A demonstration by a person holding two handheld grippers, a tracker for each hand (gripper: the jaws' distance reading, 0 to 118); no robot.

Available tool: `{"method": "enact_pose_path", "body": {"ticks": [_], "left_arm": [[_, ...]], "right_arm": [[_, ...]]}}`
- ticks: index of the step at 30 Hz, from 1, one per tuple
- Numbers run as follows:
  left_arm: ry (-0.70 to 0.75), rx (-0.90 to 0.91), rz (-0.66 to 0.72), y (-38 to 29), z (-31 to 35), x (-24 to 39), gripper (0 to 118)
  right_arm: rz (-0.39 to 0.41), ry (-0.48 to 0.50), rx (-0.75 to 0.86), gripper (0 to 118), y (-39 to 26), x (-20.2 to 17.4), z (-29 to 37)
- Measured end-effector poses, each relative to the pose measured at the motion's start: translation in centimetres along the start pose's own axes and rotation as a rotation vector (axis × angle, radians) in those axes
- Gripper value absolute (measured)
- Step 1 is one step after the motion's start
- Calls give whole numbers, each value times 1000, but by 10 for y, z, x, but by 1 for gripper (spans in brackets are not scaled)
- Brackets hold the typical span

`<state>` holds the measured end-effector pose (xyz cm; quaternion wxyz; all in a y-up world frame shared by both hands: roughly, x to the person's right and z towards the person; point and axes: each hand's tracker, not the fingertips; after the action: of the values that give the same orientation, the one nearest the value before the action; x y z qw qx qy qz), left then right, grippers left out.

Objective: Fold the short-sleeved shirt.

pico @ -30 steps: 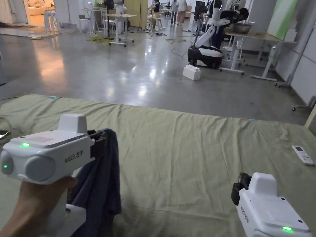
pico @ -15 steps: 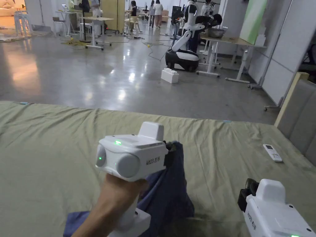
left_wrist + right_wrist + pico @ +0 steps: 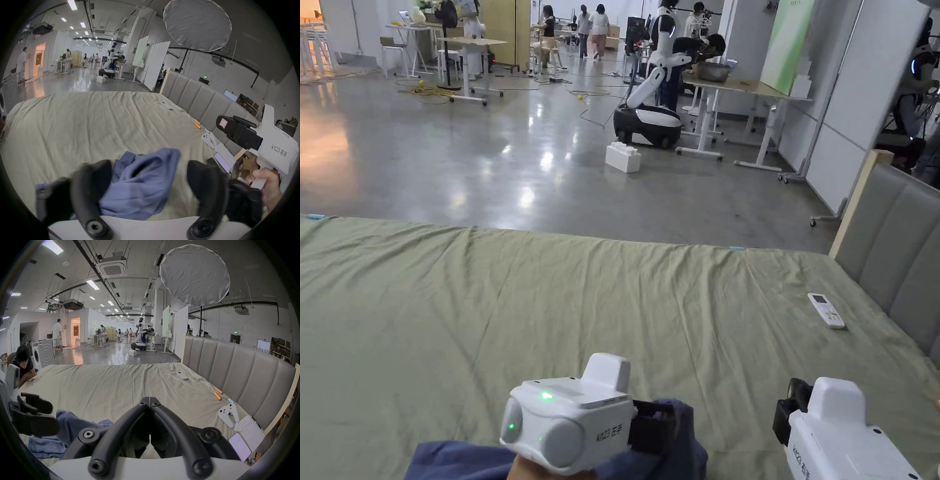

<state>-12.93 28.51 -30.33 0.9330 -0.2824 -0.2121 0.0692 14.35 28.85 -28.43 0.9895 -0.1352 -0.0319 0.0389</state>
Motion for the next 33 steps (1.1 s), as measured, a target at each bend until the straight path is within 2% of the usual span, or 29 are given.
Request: {"method": "enact_pose_path", "body": {"ticks": [1, 4, 6, 8, 10, 13, 14, 16, 17, 19, 21, 26, 33], "left_arm": [[9, 39, -16, 0, 10, -4, 107], [11, 97, -10, 3, 37, -16, 107], [81, 152, -8, 5, 60, -30, 106], [147, 221, -19, 3, 82, -42, 98], [236, 267, -5, 5, 86, -61, 83], [398, 329, 16, 0, 109, -82, 73], [432, 355, 19, -4, 117, -83, 63], [490, 384, 45, -10, 129, -94, 17], [532, 392, 55, -12, 133, -99, 9], [605, 400, 51, -19, 140, -102, 4], [607, 392, 59, -25, 146, -108, 0], [632, 363, 11, -32, 148, -120, 0], [591, 253, 100, -37, 137, -157, 0]], "right_arm": [[0, 5, -1, 0, 0, -1, 0], [2, 15, 4, 0, 2, -8, 0], [-5, 30, 11, 0, 4, -13, 1], [-4, 39, 25, 0, 7, -18, 3], [-2, 51, 40, 0, 9, -24, 5], [9, 67, 60, 0, 12, -32, 8], [10, 71, 67, 0, 12, -35, 9], [8, 75, 75, 0, 13, -39, 11], [8, 77, 83, 0, 12, -41, 12], [7, 81, 93, 0, 13, -44, 14], [5, 85, 100, 0, 12, -45, 15], [4, 89, 106, 0, 12, -47, 17], [3, 88, 93, 0, 10, -46, 13]]}}
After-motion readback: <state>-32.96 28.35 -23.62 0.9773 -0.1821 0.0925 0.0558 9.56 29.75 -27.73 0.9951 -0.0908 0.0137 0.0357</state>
